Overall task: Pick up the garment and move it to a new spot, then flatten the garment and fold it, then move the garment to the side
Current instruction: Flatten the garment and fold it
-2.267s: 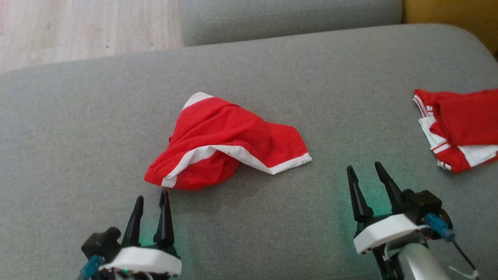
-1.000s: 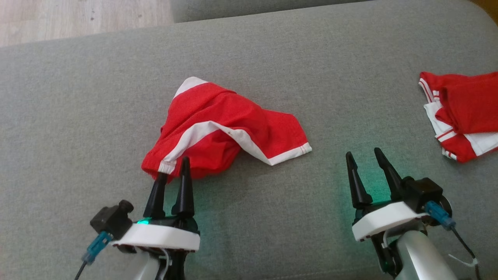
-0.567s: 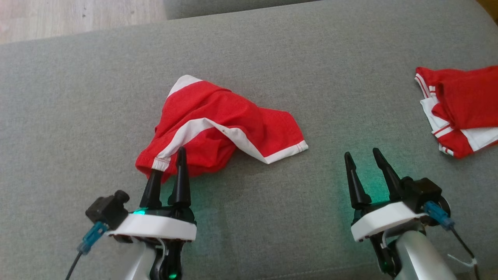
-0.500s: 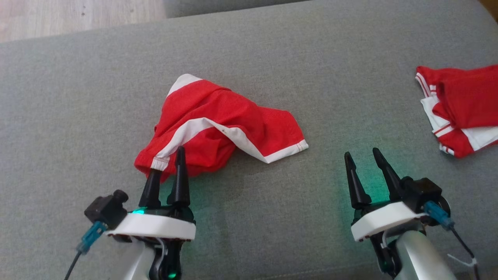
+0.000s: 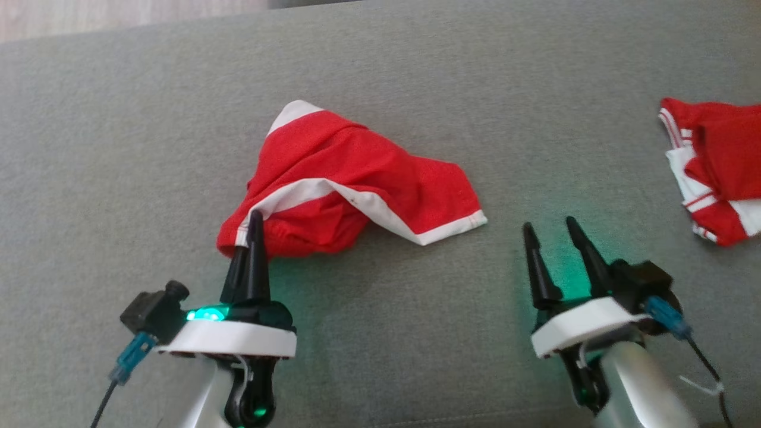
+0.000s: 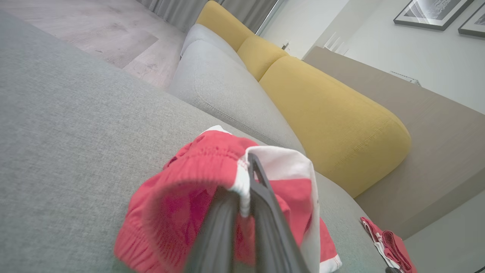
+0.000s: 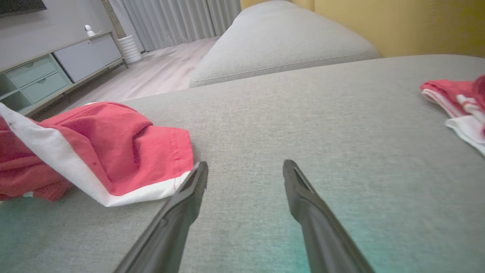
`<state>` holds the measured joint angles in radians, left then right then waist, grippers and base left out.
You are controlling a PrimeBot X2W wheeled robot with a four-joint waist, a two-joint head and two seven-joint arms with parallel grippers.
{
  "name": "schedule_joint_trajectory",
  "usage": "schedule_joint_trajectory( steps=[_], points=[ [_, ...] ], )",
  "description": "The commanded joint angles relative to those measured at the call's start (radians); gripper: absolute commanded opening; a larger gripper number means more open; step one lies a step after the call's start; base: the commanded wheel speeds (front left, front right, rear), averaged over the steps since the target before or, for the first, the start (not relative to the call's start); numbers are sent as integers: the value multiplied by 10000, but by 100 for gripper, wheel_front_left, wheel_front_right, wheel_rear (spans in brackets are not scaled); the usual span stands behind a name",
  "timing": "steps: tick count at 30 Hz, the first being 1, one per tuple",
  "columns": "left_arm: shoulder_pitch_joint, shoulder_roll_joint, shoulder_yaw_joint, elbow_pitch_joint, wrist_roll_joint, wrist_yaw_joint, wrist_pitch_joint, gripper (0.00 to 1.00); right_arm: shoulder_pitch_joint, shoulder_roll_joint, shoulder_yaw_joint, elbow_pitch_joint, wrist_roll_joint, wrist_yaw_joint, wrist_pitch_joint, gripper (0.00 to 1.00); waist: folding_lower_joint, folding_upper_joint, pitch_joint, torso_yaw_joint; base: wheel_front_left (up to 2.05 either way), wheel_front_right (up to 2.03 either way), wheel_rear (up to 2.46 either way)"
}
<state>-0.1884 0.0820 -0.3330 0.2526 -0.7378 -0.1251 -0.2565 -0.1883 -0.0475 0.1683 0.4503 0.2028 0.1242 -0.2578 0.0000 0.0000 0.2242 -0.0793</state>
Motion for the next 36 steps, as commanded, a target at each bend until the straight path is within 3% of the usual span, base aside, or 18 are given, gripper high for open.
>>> schedule_joint_trajectory(
  steps=[1, 8, 17, 18, 19, 21, 27, 31, 34, 36],
  points=[
    [-408, 33, 187, -350, 108, -55, -53, 0, -538, -28, 483, -56, 188, 65, -40, 100, 0, 0, 72, 176, 0, 0, 0],
    [-458, 21, -115, -327, 139, -55, -53, 0, -1527, -28, 1477, 1435, 1066, 65, -40, 100, 0, 0, 192, 705, 0, 0, 0],
    [-509, -9, -330, -275, 125, -55, -53, 0, -2094, -28, 1825, 3193, 875, 65, -40, 97, 0, 0, 358, 928, 0, 0, 0],
    [-530, -13, -336, -273, 125, -55, -53, 0, -2145, -28, 1838, 3263, 887, 65, -40, 76, 0, 0, 380, 939, 0, 0, 0],
    [-551, -17, -342, -271, 127, -55, -53, 0, -2181, -28, 1854, 3314, 900, 65, -40, 45, 0, 0, 396, 951, 0, 0, 0],
    [-593, -20, -354, -275, 132, -55, -53, 0, -2228, -28, 1913, 3417, 954, 65, -40, 0, 0, 0, 432, 972, 0, 0, 0],
    [-604, 5, -278, -262, 112, -55, -53, 0, -2280, -28, 2062, 3500, 1309, 65, -40, 0, 0, 0, 400, 1009, 0, 0, 0],
    [-651, 133, -175, -489, 228, -56, -53, 0, -2241, -28, 1767, 2778, 1744, 65, -40, 0, 0, 0, 140, 968, 0, 0, 0],
    [-908, 493, -326, -878, 337, -56, -53, 0, -2258, -28, 1488, 1902, 2393, 65, -40, 0, 0, 0, -202, 858, 0, 0, 0],
    [-1265, 1028, -725, -1161, 437, -56, -53, 0, -2408, -28, 1415, 1362, 2980, 65, -40, 0, 0, 0, -467, 728, 0, 0, 0]
  ],
)
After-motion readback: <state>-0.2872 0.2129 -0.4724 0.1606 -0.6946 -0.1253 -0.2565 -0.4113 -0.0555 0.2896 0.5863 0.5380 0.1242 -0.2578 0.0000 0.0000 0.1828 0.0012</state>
